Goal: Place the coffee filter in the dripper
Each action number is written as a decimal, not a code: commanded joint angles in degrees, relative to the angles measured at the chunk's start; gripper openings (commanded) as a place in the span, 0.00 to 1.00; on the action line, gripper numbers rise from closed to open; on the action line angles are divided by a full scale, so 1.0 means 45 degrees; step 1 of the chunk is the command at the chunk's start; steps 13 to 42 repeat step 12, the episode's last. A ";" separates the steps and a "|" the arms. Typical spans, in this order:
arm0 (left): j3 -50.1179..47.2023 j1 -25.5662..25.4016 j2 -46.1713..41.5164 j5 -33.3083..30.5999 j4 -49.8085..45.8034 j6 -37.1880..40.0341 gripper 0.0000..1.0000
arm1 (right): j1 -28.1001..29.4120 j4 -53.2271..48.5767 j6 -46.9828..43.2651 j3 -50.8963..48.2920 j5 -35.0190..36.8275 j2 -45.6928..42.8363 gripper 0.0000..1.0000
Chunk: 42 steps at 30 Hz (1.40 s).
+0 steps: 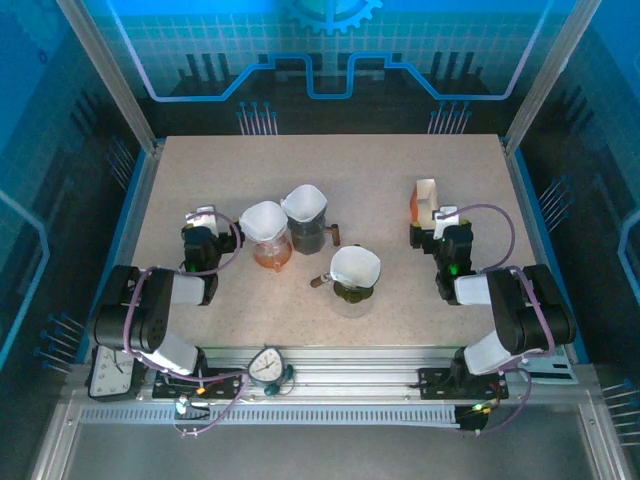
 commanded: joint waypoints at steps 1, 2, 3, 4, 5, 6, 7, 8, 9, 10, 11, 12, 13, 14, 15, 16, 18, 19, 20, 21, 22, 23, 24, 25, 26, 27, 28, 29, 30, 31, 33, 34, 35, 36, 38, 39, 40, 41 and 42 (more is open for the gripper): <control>-0.0022 -0.0029 0.0113 -0.0180 0.0485 0.0141 0.99 | 0.0049 0.0599 -0.0075 0.0062 0.0260 0.0101 1.00; -0.0022 -0.0021 0.0111 -0.0180 0.0492 0.0137 0.99 | 0.0051 0.0599 -0.0063 0.0056 0.0255 0.0101 1.00; -0.0022 -0.0031 0.0121 -0.0180 0.0485 0.0132 0.99 | 0.0052 0.0564 -0.0061 0.0049 0.0256 0.0101 1.00; -0.0022 -0.0022 0.0111 -0.0178 0.0485 0.0142 0.99 | 0.0054 0.0538 -0.0073 0.0076 0.0236 0.0101 1.00; -0.0022 -0.0030 0.0111 -0.0180 0.0485 0.0141 0.99 | 0.0046 0.0539 -0.0073 0.0081 0.0225 0.0106 1.00; -0.0012 -0.0024 0.0112 -0.0180 0.0489 0.0141 0.99 | 0.0044 0.0537 -0.0070 0.0086 0.0218 0.0103 1.00; -0.0022 -0.0029 0.0123 -0.0180 0.0489 0.0139 0.99 | 0.0023 0.0512 -0.0038 0.0086 0.0175 0.0101 1.00; -0.0019 -0.0026 0.0111 -0.0179 0.0487 0.0141 0.99 | 0.0001 0.0482 -0.0040 0.0101 0.0120 0.0101 1.00; -0.0010 -0.0030 0.0111 -0.0180 0.0485 0.0141 0.99 | 0.0004 0.0499 -0.0040 0.0083 0.0118 0.0101 1.00; -0.0022 -0.0028 0.0117 -0.0180 0.0485 0.0152 0.99 | -0.0003 0.0501 -0.0040 0.0081 0.0116 0.0101 1.00; -0.0022 -0.0021 0.0111 -0.0180 0.0477 0.0156 0.99 | 0.0003 0.0518 -0.0040 0.0081 0.0119 0.0091 1.00; -0.0022 -0.0024 0.0122 -0.0180 0.0485 0.0151 0.99 | -0.0014 0.0519 -0.0056 0.0062 0.0119 0.0101 1.00; -0.0022 -0.0024 0.0122 -0.0180 0.0485 0.0151 0.99 | -0.0014 0.0519 -0.0056 0.0062 0.0119 0.0101 1.00; -0.0022 -0.0024 0.0122 -0.0180 0.0485 0.0151 0.99 | -0.0014 0.0519 -0.0056 0.0062 0.0119 0.0101 1.00; -0.0022 -0.0024 0.0122 -0.0180 0.0485 0.0151 0.99 | -0.0014 0.0519 -0.0056 0.0062 0.0119 0.0101 1.00; -0.0022 -0.0024 0.0122 -0.0180 0.0485 0.0151 0.99 | -0.0014 0.0519 -0.0056 0.0062 0.0119 0.0101 1.00; -0.0022 -0.0024 0.0122 -0.0180 0.0485 0.0151 0.99 | -0.0014 0.0519 -0.0056 0.0062 0.0119 0.0101 1.00; -0.0022 -0.0024 0.0122 -0.0180 0.0485 0.0151 0.99 | -0.0014 0.0519 -0.0056 0.0062 0.0119 0.0101 1.00; -0.0022 -0.0024 0.0122 -0.0180 0.0485 0.0151 0.99 | -0.0014 0.0519 -0.0056 0.0062 0.0119 0.0101 1.00; -0.0022 -0.0024 0.0122 -0.0180 0.0485 0.0151 0.99 | -0.0014 0.0519 -0.0056 0.0062 0.0119 0.0101 1.00; -0.0022 -0.0024 0.0122 -0.0180 0.0485 0.0151 0.99 | -0.0014 0.0519 -0.0056 0.0062 0.0119 0.0101 1.00; -0.0022 -0.0024 0.0122 -0.0180 0.0485 0.0151 0.99 | -0.0014 0.0519 -0.0056 0.0062 0.0119 0.0101 1.00; -0.0022 -0.0024 0.0122 -0.0180 0.0485 0.0151 0.99 | -0.0014 0.0519 -0.0056 0.0062 0.0119 0.0101 1.00; -0.0022 -0.0024 0.0122 -0.0180 0.0485 0.0151 0.99 | -0.0014 0.0519 -0.0056 0.0062 0.0119 0.0101 1.00; -0.0022 -0.0024 0.0122 -0.0180 0.0485 0.0151 0.99 | -0.0014 0.0519 -0.0056 0.0062 0.0119 0.0101 1.00; -0.0022 -0.0024 0.0122 -0.0180 0.0485 0.0151 0.99 | -0.0014 0.0519 -0.0056 0.0062 0.0119 0.0101 1.00; -0.0022 -0.0024 0.0122 -0.0180 0.0485 0.0151 0.99 | -0.0014 0.0519 -0.0056 0.0062 0.0119 0.0101 1.00; -0.0022 -0.0024 0.0122 -0.0180 0.0485 0.0151 0.99 | -0.0014 0.0519 -0.0056 0.0062 0.0119 0.0101 1.00; -0.0022 -0.0024 0.0122 -0.0180 0.0485 0.0151 0.99 | -0.0014 0.0519 -0.0056 0.0062 0.0119 0.0101 1.00; -0.0022 -0.0024 0.0122 -0.0180 0.0485 0.0151 0.99 | -0.0014 0.0519 -0.0056 0.0062 0.0119 0.0101 1.00; -0.0022 -0.0024 0.0122 -0.0180 0.0485 0.0151 0.99 | -0.0014 0.0519 -0.0056 0.0062 0.0119 0.0101 1.00; -0.0022 -0.0024 0.0122 -0.0180 0.0485 0.0151 0.99 | -0.0014 0.0519 -0.0056 0.0062 0.0119 0.0101 1.00; -0.0022 -0.0024 0.0122 -0.0180 0.0485 0.0151 0.99 | -0.0014 0.0519 -0.0056 0.0062 0.0119 0.0101 1.00; -0.0022 -0.0024 0.0122 -0.0180 0.0485 0.0151 0.99 | -0.0014 0.0519 -0.0056 0.0062 0.0119 0.0101 1.00; -0.0022 -0.0024 0.0122 -0.0180 0.0485 0.0151 0.99 | -0.0014 0.0519 -0.0056 0.0062 0.0119 0.0101 1.00; -0.0022 -0.0024 0.0122 -0.0180 0.0485 0.0151 0.99 | -0.0014 0.0519 -0.0056 0.0062 0.0119 0.0101 1.00; -0.0022 -0.0024 0.0122 -0.0180 0.0485 0.0151 0.99 | -0.0014 0.0519 -0.0056 0.0062 0.0119 0.0101 1.00; -0.0022 -0.0024 0.0122 -0.0180 0.0485 0.0151 0.99 | -0.0014 0.0519 -0.0056 0.0062 0.0119 0.0101 1.00; -0.0022 -0.0024 0.0122 -0.0180 0.0485 0.0151 0.99 | -0.0014 0.0519 -0.0056 0.0062 0.0119 0.0101 1.00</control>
